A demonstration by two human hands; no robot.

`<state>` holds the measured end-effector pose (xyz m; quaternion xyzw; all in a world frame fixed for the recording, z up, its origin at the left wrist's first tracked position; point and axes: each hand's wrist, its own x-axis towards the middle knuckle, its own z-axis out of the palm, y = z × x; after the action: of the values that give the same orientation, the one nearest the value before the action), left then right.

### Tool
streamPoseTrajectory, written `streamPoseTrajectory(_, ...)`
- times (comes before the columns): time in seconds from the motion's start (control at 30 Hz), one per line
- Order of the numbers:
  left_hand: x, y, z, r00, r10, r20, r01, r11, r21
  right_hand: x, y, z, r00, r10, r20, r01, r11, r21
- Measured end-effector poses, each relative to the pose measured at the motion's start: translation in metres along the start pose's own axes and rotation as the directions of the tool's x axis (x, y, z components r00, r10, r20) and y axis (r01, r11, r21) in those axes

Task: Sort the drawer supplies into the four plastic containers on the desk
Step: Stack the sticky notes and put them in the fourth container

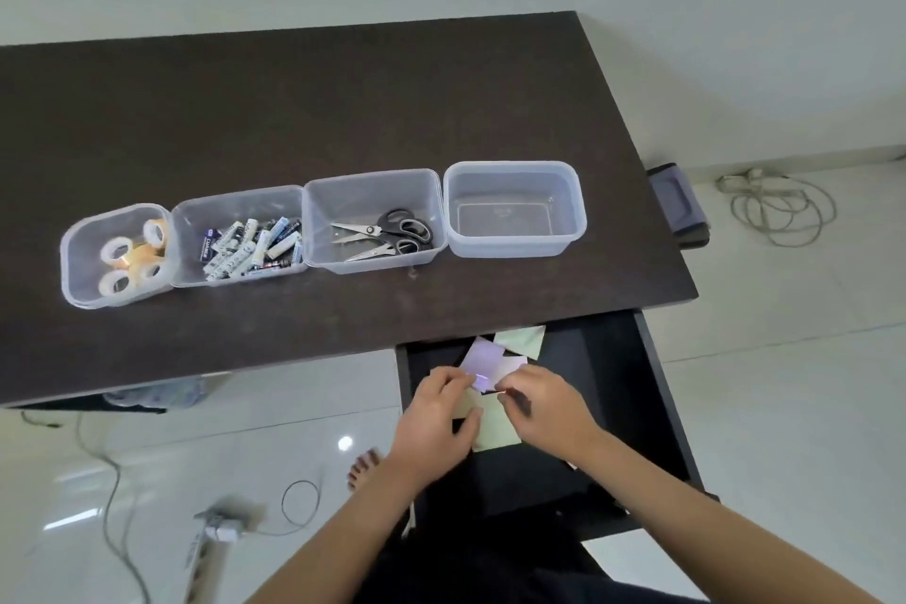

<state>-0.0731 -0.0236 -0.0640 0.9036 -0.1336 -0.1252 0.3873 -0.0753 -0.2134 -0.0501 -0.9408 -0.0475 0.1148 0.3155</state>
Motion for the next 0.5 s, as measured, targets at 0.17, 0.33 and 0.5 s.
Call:
streamPoseTrajectory(0.17, 0.034, -0.012, 0.037, 0.961, -0.255, 0.106, 0.244, 0.963, 0.111, 0.007, 0.051, 0.010, 0.986, 0.148, 0.077, -0.146, 0.989, -0.030)
streamPoseTrajectory(0.33, 0.071, -0.021, 0.055, 0.918, -0.380, 0.112, 0.373, 0.924, 0.081, 0.042, 0.074, 0.007, 0.980, 0.197, -0.043, -0.200, 0.975, -0.100)
streamPoseTrajectory(0.5, 0.074, -0.022, 0.065, 0.893, -0.435, 0.112, 0.410, 0.892, 0.192, 0.070, 0.088, 0.011, 0.934, 0.326, 0.149, -0.277, 0.921, -0.273)
